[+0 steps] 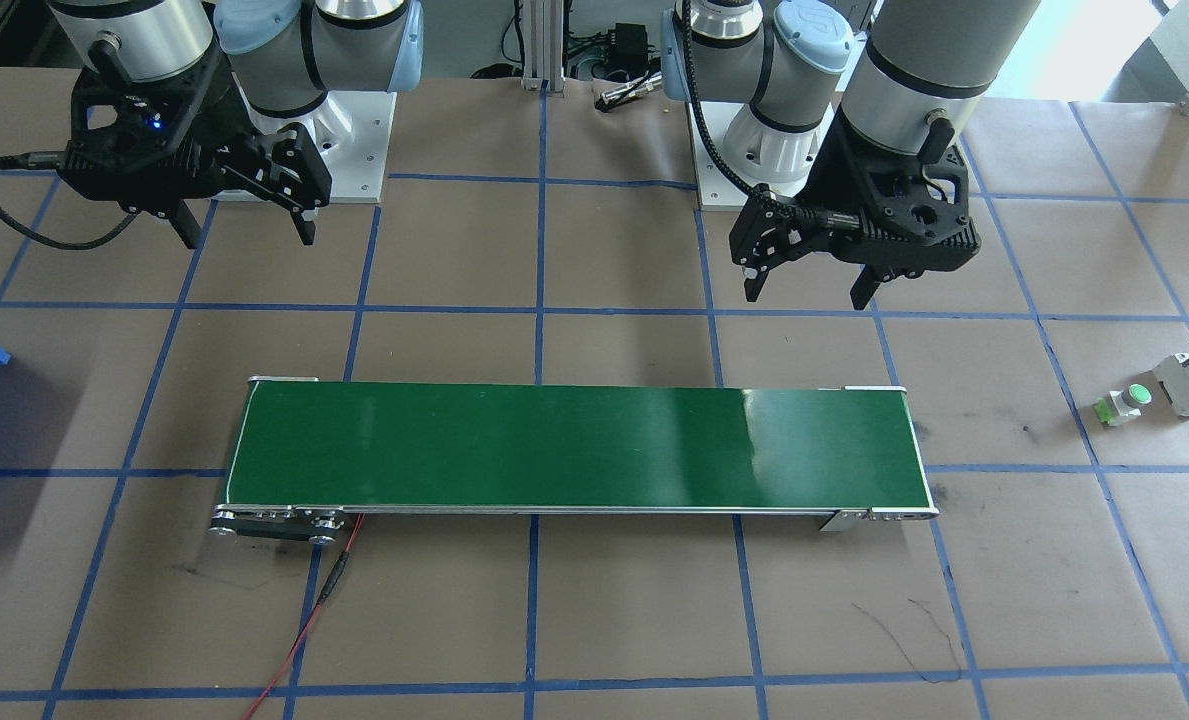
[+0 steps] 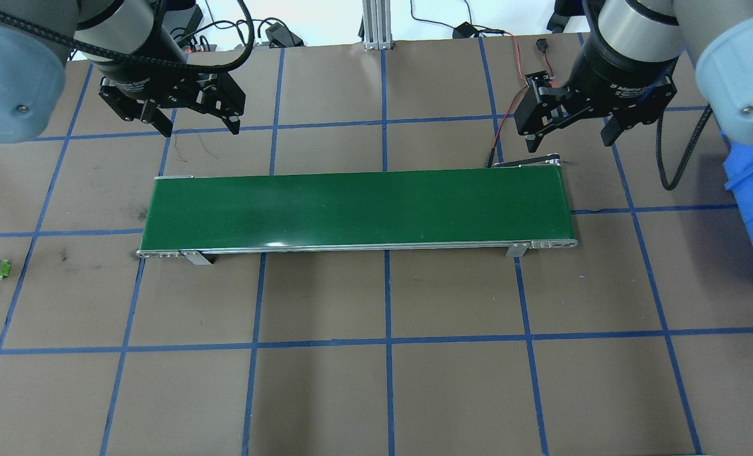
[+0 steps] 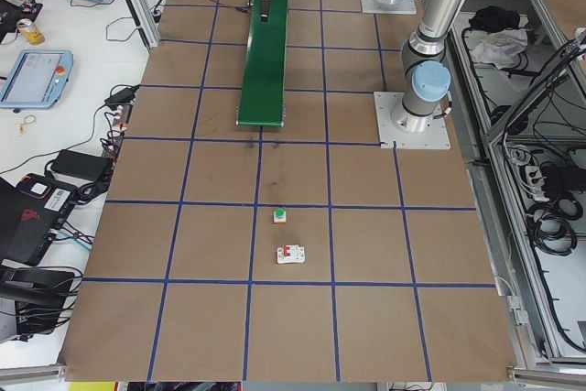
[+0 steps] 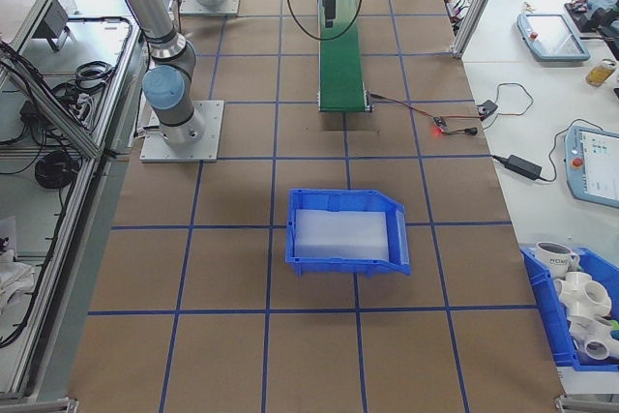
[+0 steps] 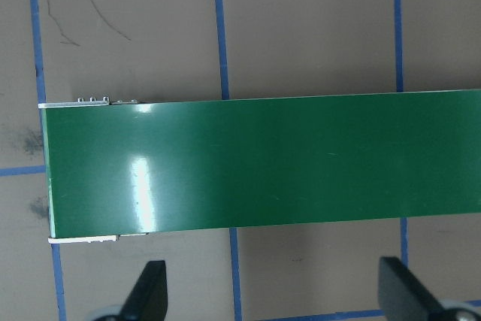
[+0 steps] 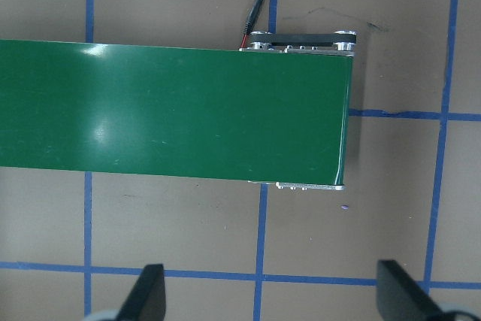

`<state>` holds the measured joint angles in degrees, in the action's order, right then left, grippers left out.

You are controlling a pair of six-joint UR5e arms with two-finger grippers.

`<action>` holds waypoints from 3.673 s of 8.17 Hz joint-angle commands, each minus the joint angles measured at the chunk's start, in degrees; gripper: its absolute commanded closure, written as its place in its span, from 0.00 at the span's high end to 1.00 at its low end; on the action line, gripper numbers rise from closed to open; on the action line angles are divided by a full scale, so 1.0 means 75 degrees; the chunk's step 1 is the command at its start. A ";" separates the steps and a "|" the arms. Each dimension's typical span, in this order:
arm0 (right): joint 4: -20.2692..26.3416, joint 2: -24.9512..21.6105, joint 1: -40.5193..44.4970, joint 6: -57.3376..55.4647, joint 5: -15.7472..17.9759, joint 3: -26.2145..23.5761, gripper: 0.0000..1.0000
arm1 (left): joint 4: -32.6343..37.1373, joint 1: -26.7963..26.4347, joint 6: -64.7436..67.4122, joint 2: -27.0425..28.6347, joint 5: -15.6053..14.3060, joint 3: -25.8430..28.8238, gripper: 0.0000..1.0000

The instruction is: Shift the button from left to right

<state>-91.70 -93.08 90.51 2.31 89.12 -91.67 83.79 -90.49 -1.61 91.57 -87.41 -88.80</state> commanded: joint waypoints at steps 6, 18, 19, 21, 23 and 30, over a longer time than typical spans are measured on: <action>0.0005 0.0000 -0.0010 0.0008 0.0000 0.0000 1.00 | -0.0225 0.4771 -0.3472 0.0666 -0.0134 0.0051 1.00; -0.0007 0.0012 -0.0010 0.0008 0.0000 0.0000 1.00 | -0.2336 0.6370 -0.3781 0.4114 -0.1130 -0.0007 1.00; -0.0007 0.0012 -0.0010 0.0008 0.0000 0.0000 1.00 | -0.2336 0.6370 -0.3781 0.4231 -0.1130 -0.0019 1.00; -0.0007 0.0012 -0.0010 0.0008 0.0000 0.0000 1.00 | -0.2324 0.6370 -0.3793 0.4302 -0.1851 -0.0019 1.00; -0.0007 0.0012 -0.0010 0.0008 0.0000 0.0000 1.00 | -0.2324 0.6370 -0.3805 0.4302 -0.1973 -0.0042 0.98; -0.0007 0.0012 -0.0010 0.0008 0.0000 0.0000 1.00 | -0.2324 0.6370 -0.3851 0.4302 -0.1915 -0.0300 0.00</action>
<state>-91.76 -92.99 90.44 2.37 89.12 -91.67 66.34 -42.71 -30.27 123.88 -102.07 -91.03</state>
